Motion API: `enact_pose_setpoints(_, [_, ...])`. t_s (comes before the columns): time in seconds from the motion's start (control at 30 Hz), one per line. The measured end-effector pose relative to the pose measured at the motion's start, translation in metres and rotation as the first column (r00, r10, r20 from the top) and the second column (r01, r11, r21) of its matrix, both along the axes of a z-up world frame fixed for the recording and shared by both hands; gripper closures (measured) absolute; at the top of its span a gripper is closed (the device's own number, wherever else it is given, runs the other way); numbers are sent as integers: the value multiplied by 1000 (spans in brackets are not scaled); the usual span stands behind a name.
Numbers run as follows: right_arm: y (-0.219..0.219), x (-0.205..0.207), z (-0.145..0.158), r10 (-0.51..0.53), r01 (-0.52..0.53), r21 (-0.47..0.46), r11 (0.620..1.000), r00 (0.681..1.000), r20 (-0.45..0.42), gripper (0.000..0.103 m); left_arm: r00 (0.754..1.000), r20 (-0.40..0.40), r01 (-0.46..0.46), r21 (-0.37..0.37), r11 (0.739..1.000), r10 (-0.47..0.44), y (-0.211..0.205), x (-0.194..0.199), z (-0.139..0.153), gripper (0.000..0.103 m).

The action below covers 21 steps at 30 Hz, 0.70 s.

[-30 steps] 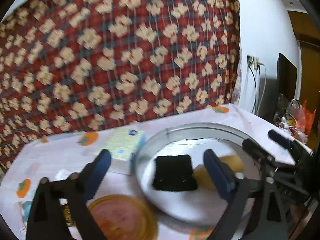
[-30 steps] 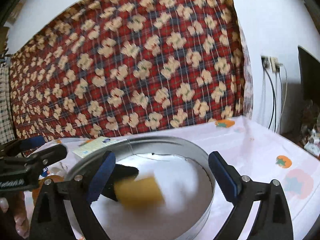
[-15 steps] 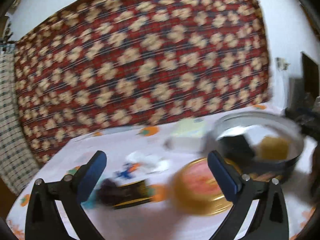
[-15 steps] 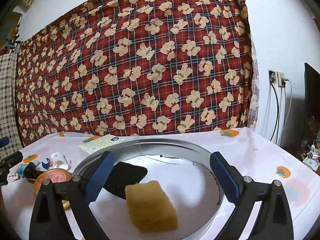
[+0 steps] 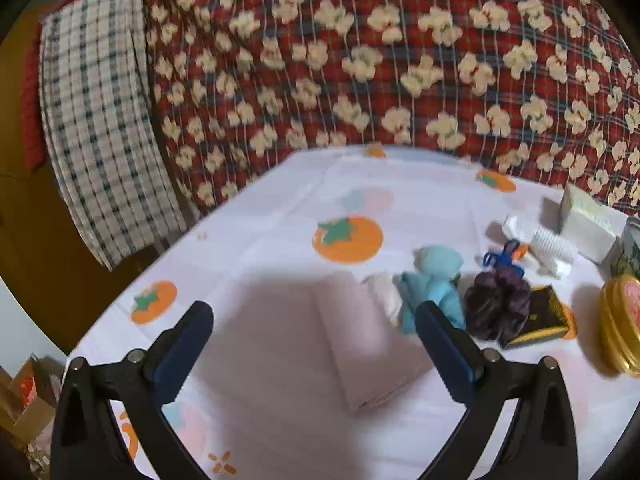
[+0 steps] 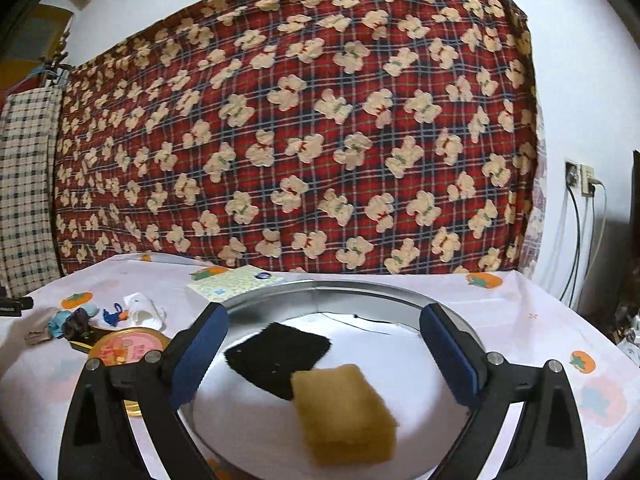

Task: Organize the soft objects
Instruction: 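Move the left tool to the pink towel and grasp its edge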

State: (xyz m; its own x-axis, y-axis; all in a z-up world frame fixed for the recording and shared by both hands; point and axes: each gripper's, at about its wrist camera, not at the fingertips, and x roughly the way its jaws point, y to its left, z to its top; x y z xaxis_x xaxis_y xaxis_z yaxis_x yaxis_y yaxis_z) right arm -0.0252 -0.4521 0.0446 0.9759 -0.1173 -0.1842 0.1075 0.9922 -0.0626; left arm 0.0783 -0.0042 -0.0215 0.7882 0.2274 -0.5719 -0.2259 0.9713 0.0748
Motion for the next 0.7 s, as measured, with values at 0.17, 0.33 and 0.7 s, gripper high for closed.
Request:
enact_pose_setpoints(0.17, [18,-2,1,50,-49,-41,998,999,14,5,993,-103,55,-95,994,-65,3,8,-16,1])
enact_pose_setpoints(0.33, [25,-2,0,73,-72,-65,995,997,13,5,986,-146,60,-106,993,-75,-2,16,-22,2])
enact_pose_setpoints(0.7, [27,1,-3,81,-81,-52,995,997,2,5,961,-239,108,-128,986,-136,-3,38,-35,33])
